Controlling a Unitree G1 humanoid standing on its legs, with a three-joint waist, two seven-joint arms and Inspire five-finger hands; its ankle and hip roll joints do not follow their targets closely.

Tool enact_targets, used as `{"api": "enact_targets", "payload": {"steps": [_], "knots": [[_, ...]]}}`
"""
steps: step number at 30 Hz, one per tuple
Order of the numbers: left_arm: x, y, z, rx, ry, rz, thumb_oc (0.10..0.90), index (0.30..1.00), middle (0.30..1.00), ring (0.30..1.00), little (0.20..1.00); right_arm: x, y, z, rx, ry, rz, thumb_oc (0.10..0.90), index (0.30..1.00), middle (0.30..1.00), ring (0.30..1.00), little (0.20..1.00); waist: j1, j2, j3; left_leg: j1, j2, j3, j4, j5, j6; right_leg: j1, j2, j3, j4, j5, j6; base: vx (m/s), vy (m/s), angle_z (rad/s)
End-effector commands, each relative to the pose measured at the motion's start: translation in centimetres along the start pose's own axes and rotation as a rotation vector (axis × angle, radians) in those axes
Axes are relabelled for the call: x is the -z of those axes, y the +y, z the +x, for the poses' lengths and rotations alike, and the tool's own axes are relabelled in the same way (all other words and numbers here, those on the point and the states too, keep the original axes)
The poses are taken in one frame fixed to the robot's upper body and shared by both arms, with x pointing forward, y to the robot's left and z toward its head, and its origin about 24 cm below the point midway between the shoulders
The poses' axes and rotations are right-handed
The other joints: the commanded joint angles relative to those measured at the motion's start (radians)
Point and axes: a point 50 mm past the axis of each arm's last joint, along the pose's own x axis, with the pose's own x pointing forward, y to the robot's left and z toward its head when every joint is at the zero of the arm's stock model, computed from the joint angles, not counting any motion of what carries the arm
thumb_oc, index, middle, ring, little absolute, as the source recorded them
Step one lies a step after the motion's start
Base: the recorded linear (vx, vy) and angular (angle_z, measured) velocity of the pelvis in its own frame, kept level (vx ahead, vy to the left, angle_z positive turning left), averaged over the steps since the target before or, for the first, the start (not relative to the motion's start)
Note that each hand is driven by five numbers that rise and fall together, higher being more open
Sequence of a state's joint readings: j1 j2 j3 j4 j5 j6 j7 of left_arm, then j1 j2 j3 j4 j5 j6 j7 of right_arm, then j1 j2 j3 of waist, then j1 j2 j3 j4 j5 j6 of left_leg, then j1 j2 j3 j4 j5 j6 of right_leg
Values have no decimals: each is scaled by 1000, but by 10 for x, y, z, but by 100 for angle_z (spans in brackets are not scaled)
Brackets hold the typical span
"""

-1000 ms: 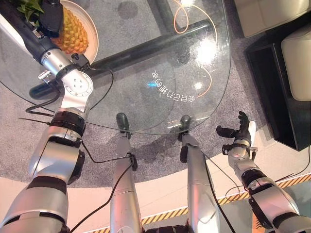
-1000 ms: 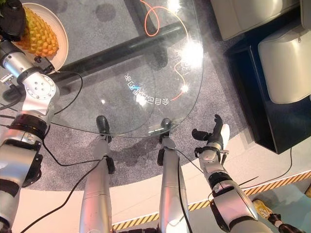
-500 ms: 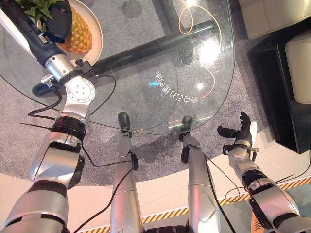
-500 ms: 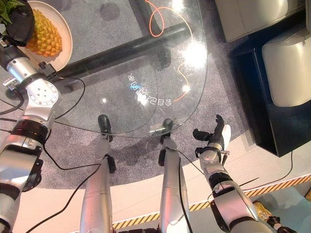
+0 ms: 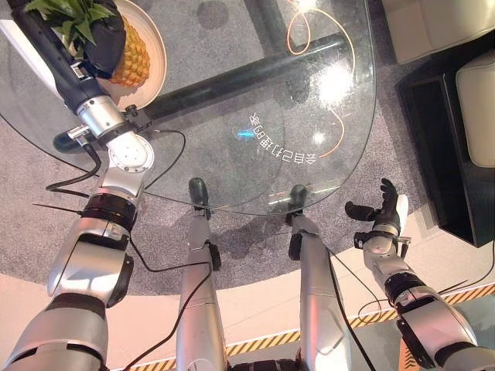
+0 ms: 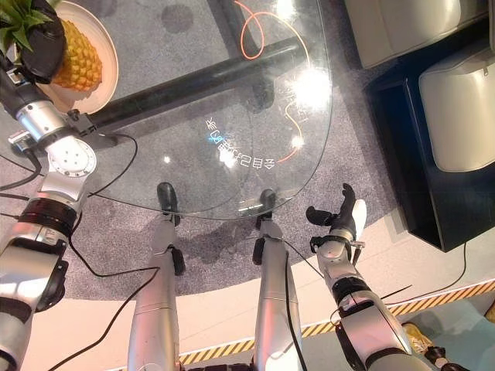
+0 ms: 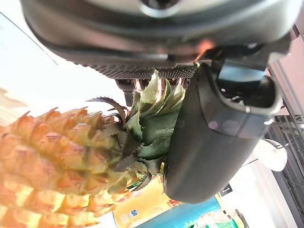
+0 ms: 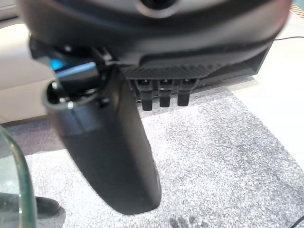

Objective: Pick up the fruit to the plate

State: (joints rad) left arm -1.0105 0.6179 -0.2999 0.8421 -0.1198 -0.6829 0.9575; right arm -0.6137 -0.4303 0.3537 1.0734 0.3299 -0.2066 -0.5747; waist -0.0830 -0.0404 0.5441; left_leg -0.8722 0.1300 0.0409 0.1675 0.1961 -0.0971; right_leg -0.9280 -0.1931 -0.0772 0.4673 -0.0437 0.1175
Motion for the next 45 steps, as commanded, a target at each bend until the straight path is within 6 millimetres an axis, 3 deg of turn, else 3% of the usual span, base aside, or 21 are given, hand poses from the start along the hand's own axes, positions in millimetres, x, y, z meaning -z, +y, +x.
{"api": "enact_targets", "payload": {"steps": [1, 13, 33, 45], "knots": [[-18, 17, 21, -66, -135, -40, 800, 900, 900, 900, 900, 28, -33, -4, 154, 52, -11, 800, 900, 900, 900, 900, 26, -2, -24, 22, -57, 19, 158, -211, 30, 55, 45, -30, -137, 74, 1, 0, 0, 0], [-12, 21, 3, -57, -124, -59, 800, 900, 900, 900, 900, 32, -34, -5, 168, 67, 5, 800, 900, 900, 900, 900, 45, 5, -24, 69, -67, 13, 116, -198, 31, 104, 38, -39, -167, 85, 10, -10, -5, 1], [-41, 6, 11, -28, -252, -154, 800, 900, 900, 900, 900, 28, -37, -2, 190, 68, 9, 800, 900, 900, 900, 900, 47, 17, -24, 122, -70, 22, 72, -177, 26, 155, 23, -39, -203, 101, 14, -21, -1, 1], [-53, 5, 11, -45, -288, -236, 800, 900, 900, 900, 900, 36, -36, -6, 197, 86, 5, 800, 900, 900, 900, 900, 54, 22, -24, 156, -73, 19, 61, -180, 29, 188, 20, -36, -203, 93, 14, 0, 0, 0]]}}
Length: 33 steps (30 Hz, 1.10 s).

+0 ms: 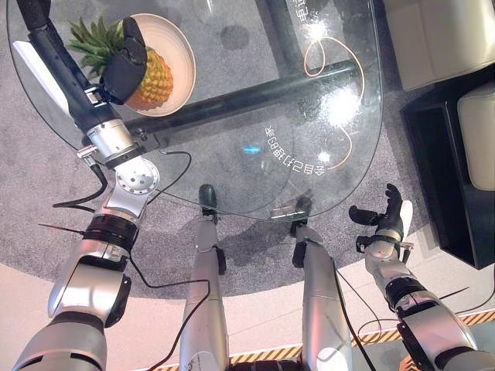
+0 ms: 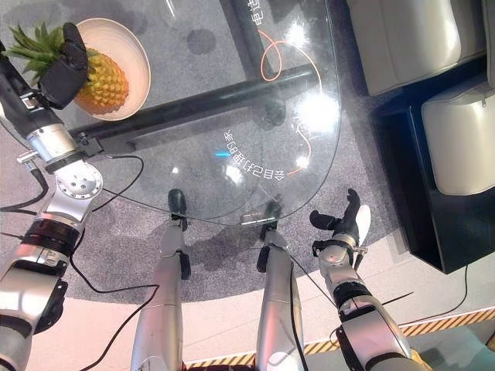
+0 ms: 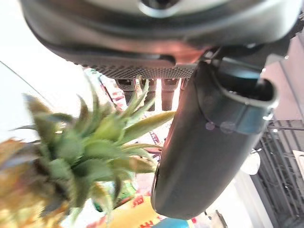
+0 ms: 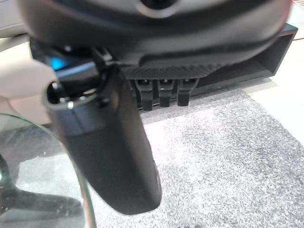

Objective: Pick up the fruit to the plate

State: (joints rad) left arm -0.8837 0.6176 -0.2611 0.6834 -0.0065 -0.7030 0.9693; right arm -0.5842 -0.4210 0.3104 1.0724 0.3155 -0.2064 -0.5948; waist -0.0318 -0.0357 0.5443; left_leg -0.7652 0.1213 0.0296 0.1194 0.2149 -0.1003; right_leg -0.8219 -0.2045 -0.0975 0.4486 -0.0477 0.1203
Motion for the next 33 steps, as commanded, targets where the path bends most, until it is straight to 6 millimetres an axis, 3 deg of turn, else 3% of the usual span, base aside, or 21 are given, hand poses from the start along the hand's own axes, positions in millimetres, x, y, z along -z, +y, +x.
{"api": "enact_targets", "payload": {"steps": [1, 7, 17, 22, 26, 29, 30, 31, 33], "knots": [[-45, 1, 36, -117, -217, -203, 800, 900, 900, 900, 900, 28, -32, -2, 162, 56, -4, 800, 900, 900, 900, 900, 3, 19, -24, 59, -65, 27, 105, -199, 32, 90, 29, -13, -187, 97, 12, 0, 0, 0], [-44, 5, 40, -98, -196, -199, 800, 900, 900, 900, 900, 37, -32, -7, 167, 81, 1, 800, 900, 900, 900, 900, 9, 24, -24, 146, -64, 23, 74, -195, 32, 173, 15, -7, -207, 101, 23, 5, -48, 2], [-29, 28, 33, -76, -117, -158, 800, 900, 900, 900, 900, 66, -49, -17, 166, 145, -22, 800, 900, 900, 900, 900, 23, 42, -25, 422, -57, 22, -19, -188, 21, 452, -11, -6, -271, 83, 33, 34, -14, 2], [-8, 45, 19, -49, 11, -131, 800, 900, 900, 900, 900, 96, -63, -33, 163, 220, -63, 800, 900, 900, 900, 900, 30, 54, -100, 515, -51, 17, -70, -182, 14, 559, -13, -16, -305, 63, 28, 101, -22, 0], [24, 67, -5, 16, 216, -38, 800, 900, 900, 900, 900, 126, -69, -53, 101, 330, -95, 800, 900, 900, 900, 900, 31, 58, -175, 594, -45, 23, -121, -176, 8, 651, -7, -31, -348, 58, 27, 107, -33, 8], [66, 100, -54, 100, 554, 44, 800, 900, 900, 900, 900, 156, -68, -75, -64, 457, -142, 800, 900, 900, 900, 900, 32, 54, -241, 662, -40, 26, -157, -166, 5, 721, -4, -40, -382, 68, 32, 154, -24, 8], [74, 111, -70, 102, 624, 58, 800, 900, 900, 900, 900, 164, -70, -83, -99, 493, -161, 800, 900, 900, 900, 900, 33, 52, -261, 683, -39, 26, -165, -165, 4, 743, -4, -43, -392, 71, 33, 143, -12, 8], [74, 111, -70, 102, 624, 58, 800, 900, 900, 900, 900, 164, -70, -83, -99, 493, -161, 800, 900, 900, 900, 900, 33, 52, -261, 683, -39, 26, -165, -165, 4, 743, -4, -43, -392, 71, 33, 153, -10, 3], [86, 130, -105, 103, 776, 105, 800, 900, 900, 900, 900, 179, -75, -96, -151, 557, -197, 800, 900, 900, 900, 900, 34, 50, -297, 718, -36, 21, -180, -165, 4, 777, 0, -42, -407, 73, 33, 169, -13, -4]]}}
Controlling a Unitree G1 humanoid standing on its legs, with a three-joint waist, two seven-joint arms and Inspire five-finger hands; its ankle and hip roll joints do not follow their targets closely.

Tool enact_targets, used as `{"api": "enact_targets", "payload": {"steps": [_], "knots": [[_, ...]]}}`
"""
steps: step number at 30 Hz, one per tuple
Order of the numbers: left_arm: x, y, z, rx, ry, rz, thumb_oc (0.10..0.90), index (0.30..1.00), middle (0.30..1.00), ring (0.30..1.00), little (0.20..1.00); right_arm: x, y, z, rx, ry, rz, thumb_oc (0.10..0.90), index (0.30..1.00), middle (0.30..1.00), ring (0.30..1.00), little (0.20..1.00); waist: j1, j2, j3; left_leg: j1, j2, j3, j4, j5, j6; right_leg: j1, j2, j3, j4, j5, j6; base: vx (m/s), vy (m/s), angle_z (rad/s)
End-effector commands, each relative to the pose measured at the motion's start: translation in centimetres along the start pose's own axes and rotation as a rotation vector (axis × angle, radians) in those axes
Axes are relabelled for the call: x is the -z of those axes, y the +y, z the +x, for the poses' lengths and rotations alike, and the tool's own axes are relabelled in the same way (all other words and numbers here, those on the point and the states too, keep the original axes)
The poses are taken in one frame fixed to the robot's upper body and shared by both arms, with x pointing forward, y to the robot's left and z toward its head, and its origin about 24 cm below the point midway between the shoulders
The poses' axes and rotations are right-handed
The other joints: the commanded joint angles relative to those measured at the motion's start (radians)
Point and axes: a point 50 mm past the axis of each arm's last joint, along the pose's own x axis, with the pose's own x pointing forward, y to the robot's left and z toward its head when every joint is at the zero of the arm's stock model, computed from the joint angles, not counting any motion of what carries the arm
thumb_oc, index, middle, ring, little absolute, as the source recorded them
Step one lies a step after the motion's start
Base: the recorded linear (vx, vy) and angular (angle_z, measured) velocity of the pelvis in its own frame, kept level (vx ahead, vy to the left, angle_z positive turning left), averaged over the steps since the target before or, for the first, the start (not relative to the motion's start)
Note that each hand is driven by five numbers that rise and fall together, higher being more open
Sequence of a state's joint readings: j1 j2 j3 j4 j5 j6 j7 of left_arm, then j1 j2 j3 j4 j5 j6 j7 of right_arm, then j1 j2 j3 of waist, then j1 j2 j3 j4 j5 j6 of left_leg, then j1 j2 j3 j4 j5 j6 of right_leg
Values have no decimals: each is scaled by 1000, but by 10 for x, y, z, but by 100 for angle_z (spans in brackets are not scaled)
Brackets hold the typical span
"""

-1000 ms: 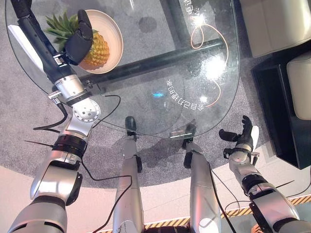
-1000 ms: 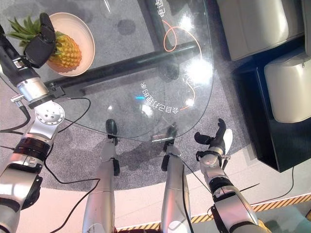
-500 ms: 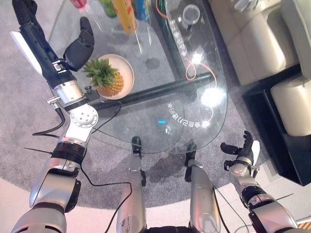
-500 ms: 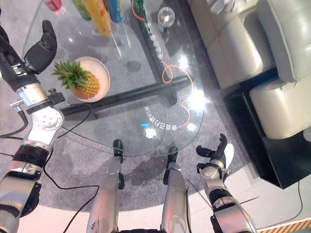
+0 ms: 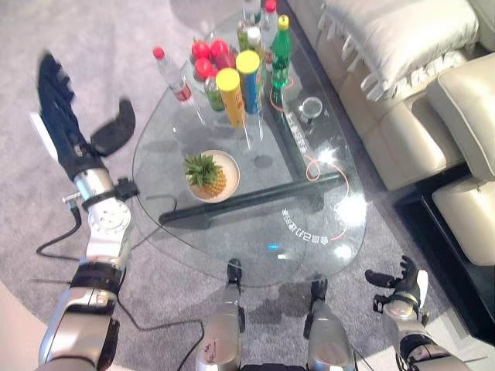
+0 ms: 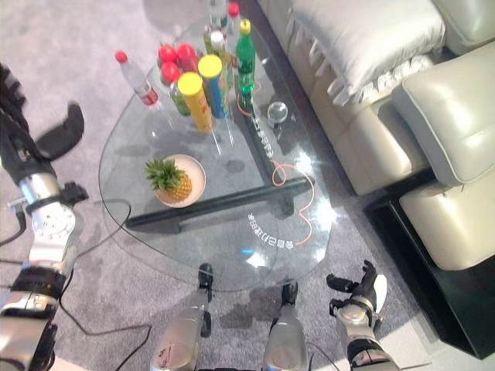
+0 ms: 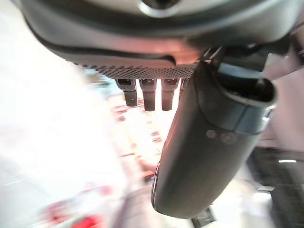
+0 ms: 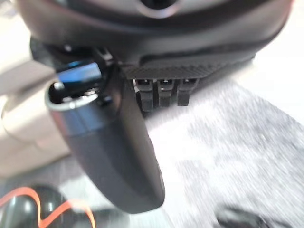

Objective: Pick up the fruit to the plate

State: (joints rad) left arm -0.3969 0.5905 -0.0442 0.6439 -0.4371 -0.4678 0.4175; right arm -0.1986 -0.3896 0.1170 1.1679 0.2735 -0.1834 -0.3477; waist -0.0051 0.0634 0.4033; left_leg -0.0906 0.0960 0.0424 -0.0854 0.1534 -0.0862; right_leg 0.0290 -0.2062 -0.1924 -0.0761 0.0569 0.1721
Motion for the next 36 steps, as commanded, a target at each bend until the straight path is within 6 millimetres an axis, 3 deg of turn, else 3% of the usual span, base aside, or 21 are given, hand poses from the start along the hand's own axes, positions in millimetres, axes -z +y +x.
{"api": "enact_targets", "payload": {"steps": [1, 3, 6, 7, 8, 9, 10, 11, 12, 13, 19, 26, 36], "knots": [[25, 32, -8, -50, 125, 9, 800, 900, 900, 900, 900, 47, -21, -11, -39, 130, -99, 800, 900, 900, 900, 900, 8, -51, -177, 63, -10, 5, 16, -104, -9, -53, 5, 52, 108, -30, -17, 210, -23, -2], [70, 44, -42, -12, 363, 61, 800, 900, 900, 900, 900, 70, -20, -20, -81, 224, -122, 800, 900, 900, 900, 900, 6, -52, -225, 99, -7, -2, -1, -106, -10, -12, 14, 53, 81, -26, -16, 251, -25, 2], [97, 52, -69, 33, 502, 142, 800, 900, 900, 900, 900, 84, -19, -27, -116, 290, -137, 800, 900, 900, 900, 900, 1, -52, -256, 118, -3, -3, -2, -113, -13, 20, 20, 52, 60, -24, -16, 145, -8, 3], [113, 58, -88, 70, 613, 179, 800, 900, 900, 900, 900, 92, -18, -30, -145, 328, -159, 800, 900, 900, 900, 900, -2, -50, -275, 129, 1, 1, -2, -119, -18, 42, 22, 47, 44, -25, -16, 124, 6, 3], [114, 59, -89, 71, 618, 179, 800, 900, 900, 900, 900, 92, -18, -31, -147, 330, -160, 800, 900, 900, 900, 900, -2, -50, -276, 129, 1, 1, -2, -120, -18, 43, 22, 47, 43, -25, -16, 114, 27, 1], [128, 61, -109, 95, 705, 188, 800, 900, 900, 900, 900, 99, -16, -35, -176, 365, -182, 800, 900, 900, 900, 900, -5, -46, -289, 136, 6, 7, -2, -122, -23, 56, 23, 42, 32, -26, -16, 47, 21, 2], [131, 61, -114, 114, 733, 186, 800, 900, 900, 900, 900, 101, -16, -35, -185, 377, -185, 800, 900, 900, 900, 900, -5, -45, -291, 137, 6, 8, -2, -123, -24, 58, 23, 41, 30, -26, -16, 85, 32, 3], [143, 62, -136, 213, 816, 250, 800, 900, 900, 900, 900, 108, -14, -40, -222, 425, -214, 800, 900, 900, 900, 900, -5, -44, -301, 147, 9, 17, -2, -127, -25, 68, 23, 36, 24, -28, -17, 58, 17, 3], [145, 62, -143, 239, 830, 273, 800, 900, 900, 900, 900, 110, -13, -41, -235, 439, -225, 800, 900, 900, 900, 900, -6, -44, -303, 152, 11, 20, -2, -129, -25, 70, 23, 35, 23, -28, -17, 86, 21, 0], [156, 62, -168, 312, 931, 311, 800, 900, 900, 900, 900, 114, -11, -43, -276, 474, -252, 800, 900, 900, 900, 900, -4, -44, -310, 163, 16, 30, -2, -134, -25, 78, 22, 32, 21, -31, -17, 56, 12, -2], [174, 62, -227, 533, 1158, 470, 800, 900, 900, 900, 900, 119, -4, -48, -362, 549, -275, 800, 900, 900, 900, 900, -1, -40, -322, 188, 28, 50, -2, -142, -22, 100, 25, 15, 15, -40, -20, 33, 9, -2], [181, 69, -266, 635, 1416, 622, 800, 900, 900, 900, 900, 121, 7, -52, -424, 575, -372, 800, 900, 900, 900, 900, -18, -41, -331, 204, 43, 68, -2, -143, -23, 106, 33, 23, 13, -42, -22, 27, 8, -3], [183, 57, -271, 685, 1475, 609, 800, 900, 900, 900, 900, 112, 22, -51, -480, 545, -471, 800, 900, 900, 900, 900, -23, -41, -337, 216, 46, 69, -2, -150, -23, 115, 30, 28, 5, -40, -20, 0, 2, -3]]}}
